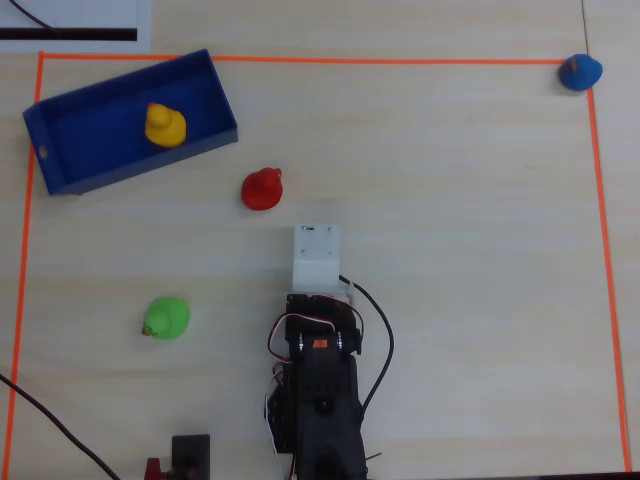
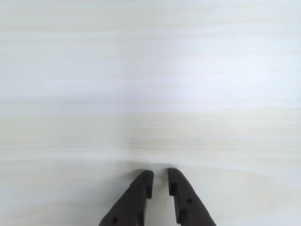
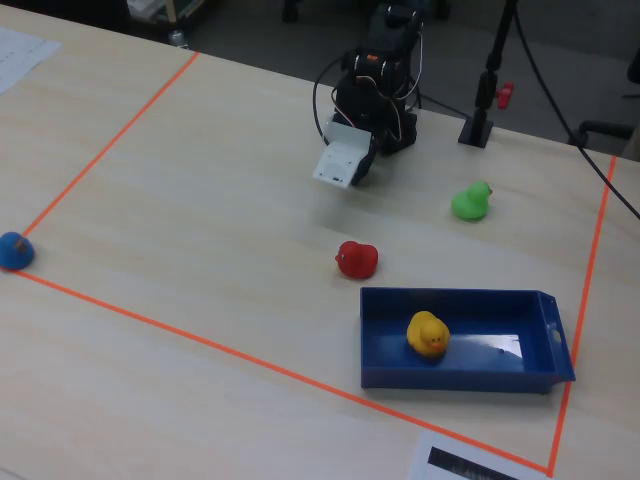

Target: Grasp yellow duck and put it into box.

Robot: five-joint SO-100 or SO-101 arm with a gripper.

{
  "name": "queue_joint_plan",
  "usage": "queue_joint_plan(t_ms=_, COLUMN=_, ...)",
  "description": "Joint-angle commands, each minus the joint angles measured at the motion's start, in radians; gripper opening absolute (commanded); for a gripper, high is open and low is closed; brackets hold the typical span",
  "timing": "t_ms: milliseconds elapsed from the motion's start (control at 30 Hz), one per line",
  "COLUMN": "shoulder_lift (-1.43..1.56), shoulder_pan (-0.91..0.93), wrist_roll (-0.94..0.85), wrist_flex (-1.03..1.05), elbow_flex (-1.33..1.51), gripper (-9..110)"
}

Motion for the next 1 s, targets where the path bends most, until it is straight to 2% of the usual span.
queue_joint_plan(t_ms=0, shoulder_lift=0.032, shoulder_pan=-0.003, wrist_roll=-0.025, wrist_flex=0.029, elbow_flex=0.006, gripper=0)
queue_joint_plan(t_ms=333, shoulder_lift=0.158, shoulder_pan=-0.028, wrist_roll=-0.061, wrist_flex=0.078, elbow_flex=0.031, gripper=0)
queue_joint_plan(t_ms=967, shoulder_lift=0.16, shoulder_pan=-0.06, wrist_roll=-0.063, wrist_flex=0.078, elbow_flex=0.032, gripper=1)
